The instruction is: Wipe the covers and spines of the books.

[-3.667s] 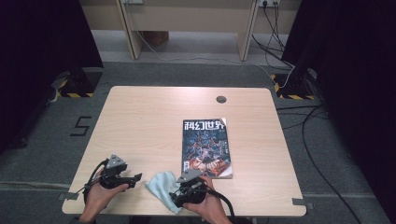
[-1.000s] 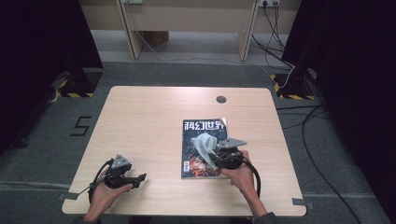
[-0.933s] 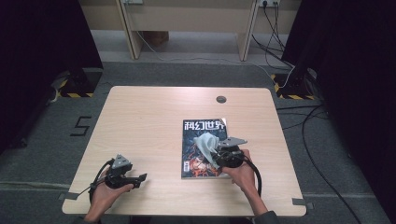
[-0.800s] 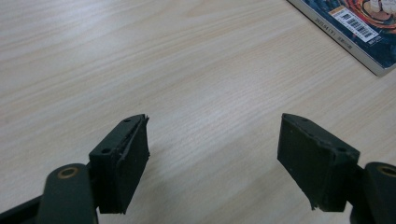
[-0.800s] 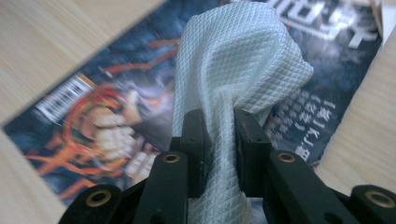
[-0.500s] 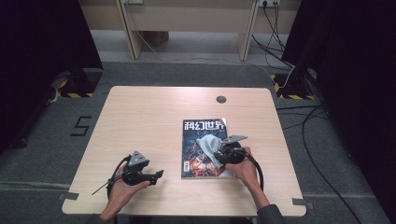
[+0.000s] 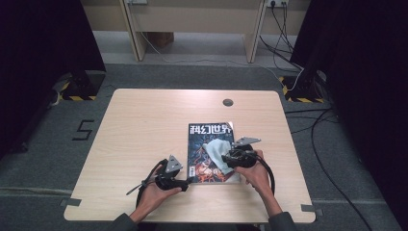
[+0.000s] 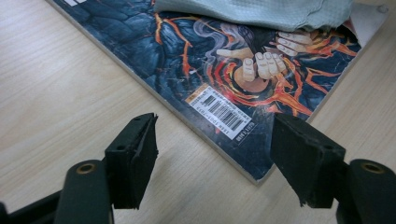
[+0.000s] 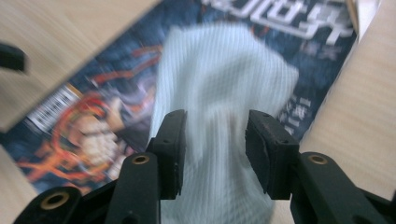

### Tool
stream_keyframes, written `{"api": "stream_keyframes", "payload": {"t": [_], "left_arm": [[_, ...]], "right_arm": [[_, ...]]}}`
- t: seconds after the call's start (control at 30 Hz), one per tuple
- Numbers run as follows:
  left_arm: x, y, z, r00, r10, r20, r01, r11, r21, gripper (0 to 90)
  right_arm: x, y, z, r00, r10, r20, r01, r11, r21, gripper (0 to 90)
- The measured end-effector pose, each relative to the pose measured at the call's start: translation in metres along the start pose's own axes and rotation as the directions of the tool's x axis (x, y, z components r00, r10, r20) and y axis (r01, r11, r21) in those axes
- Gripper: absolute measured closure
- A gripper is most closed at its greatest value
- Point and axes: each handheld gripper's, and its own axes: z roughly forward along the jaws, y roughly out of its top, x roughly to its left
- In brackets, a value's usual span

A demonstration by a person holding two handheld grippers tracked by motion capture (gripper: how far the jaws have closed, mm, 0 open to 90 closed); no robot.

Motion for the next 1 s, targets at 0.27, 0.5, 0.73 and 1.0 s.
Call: {"api": "stream_keyframes", "payload": {"t": [0.27,0.5,0.73,1.0], "left_arm": [[-0.002,0.006,0.014,0.9998,0.015,-0.016,-0.014,0.9998,0.017,37.0],[-0.009,0.004,0.011,0.9990,0.037,-0.025,-0.037,0.9993,0.007,47.2],[-0.011,-0.007,-0.002,0.9997,0.021,-0.015,-0.021,0.9997,0.010,49.6],[-0.015,-0.011,-0.009,0.9981,0.058,-0.023,-0.057,0.9981,0.023,50.0]], "right_arm": [[0.014,0.000,0.018,0.9966,-0.081,0.018,0.079,0.993,0.082,61.4],[0.021,-0.004,0.019,0.9891,-0.138,0.052,0.131,0.985,0.112,67.0],[0.042,-0.017,0.007,0.9856,-0.169,0.005,0.167,0.977,0.134,68.8],[0.046,-0.014,0.008,0.9888,-0.148,-0.019,0.150,0.979,0.139,68.6]]}}
